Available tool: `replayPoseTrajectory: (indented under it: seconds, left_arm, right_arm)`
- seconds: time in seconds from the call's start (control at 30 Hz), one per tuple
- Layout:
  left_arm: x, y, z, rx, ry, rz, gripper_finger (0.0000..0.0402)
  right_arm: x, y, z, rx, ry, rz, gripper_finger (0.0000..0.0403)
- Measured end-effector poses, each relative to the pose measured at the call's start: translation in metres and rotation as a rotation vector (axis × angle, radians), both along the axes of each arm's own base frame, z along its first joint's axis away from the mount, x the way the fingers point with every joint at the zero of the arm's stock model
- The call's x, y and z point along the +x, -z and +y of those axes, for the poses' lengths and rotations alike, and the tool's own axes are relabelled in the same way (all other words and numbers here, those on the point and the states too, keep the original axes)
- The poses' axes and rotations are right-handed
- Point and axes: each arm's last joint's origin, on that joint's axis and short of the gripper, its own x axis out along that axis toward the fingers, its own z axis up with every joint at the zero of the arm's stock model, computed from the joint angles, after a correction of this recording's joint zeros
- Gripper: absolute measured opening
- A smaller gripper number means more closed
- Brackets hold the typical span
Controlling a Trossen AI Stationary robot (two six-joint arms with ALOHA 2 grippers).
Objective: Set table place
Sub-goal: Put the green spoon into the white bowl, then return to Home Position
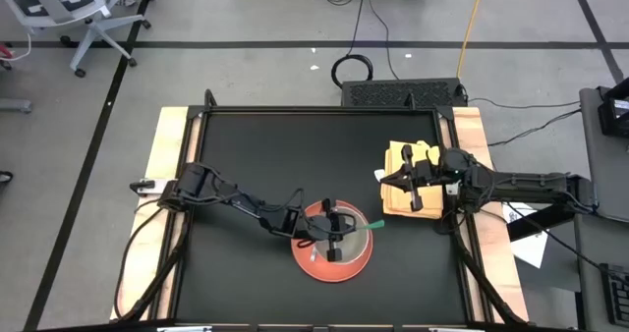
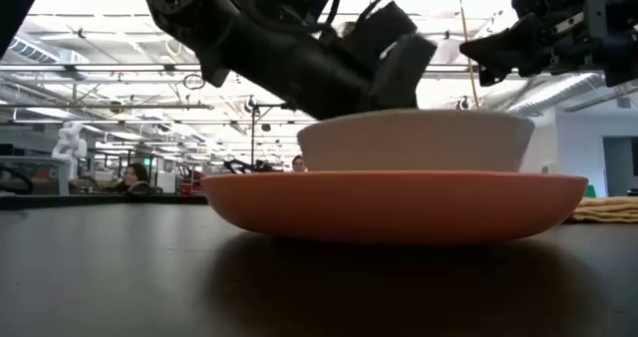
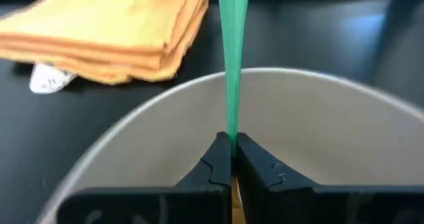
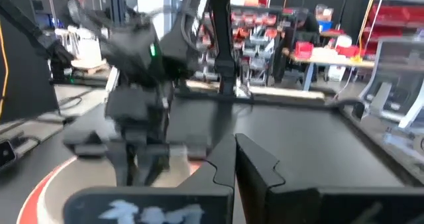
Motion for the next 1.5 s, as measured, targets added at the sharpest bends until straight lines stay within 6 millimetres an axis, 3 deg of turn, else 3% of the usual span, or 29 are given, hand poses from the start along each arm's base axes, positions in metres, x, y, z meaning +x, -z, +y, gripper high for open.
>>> replayPoseTrajectory:
  seconds: [0.17,0.43,0.73,1.1,1.27,1.5]
  left_arm:
    - [-0.001,0.004,0.001,0.01,0.003,0.017,0.0023]
    - [0.0,0.003,-0.001,0.017,0.015,0.003,0.0007]
    - [0.0,0.003,-0.003,-0.003,0.039,-0.002,0.0076]
    - [0.0,0.001,-0.006,0.025,0.059,-0.019,0.0117]
    - [-0.001,-0.006,-0.018,0.112,0.131,-0.08,0.0135]
    - [-0.008,-0.036,-0.027,0.147,0.142,-0.142,0.0156]
  right_arm:
    - [-0.001,-0.002,0.0,-0.002,0.0,-0.019,0.0]
    - [-0.001,-0.003,0.0,-0.005,0.001,-0.03,0.0]
    - [-0.001,-0.008,0.0,0.008,-0.003,-0.073,0.0]
    - [-0.001,-0.008,0.0,0.02,-0.006,-0.073,0.0]
    - [-0.001,-0.008,0.001,0.019,-0.007,-0.073,0.0]
    - [-0.001,-0.007,0.001,0.019,-0.007,-0.064,0.0]
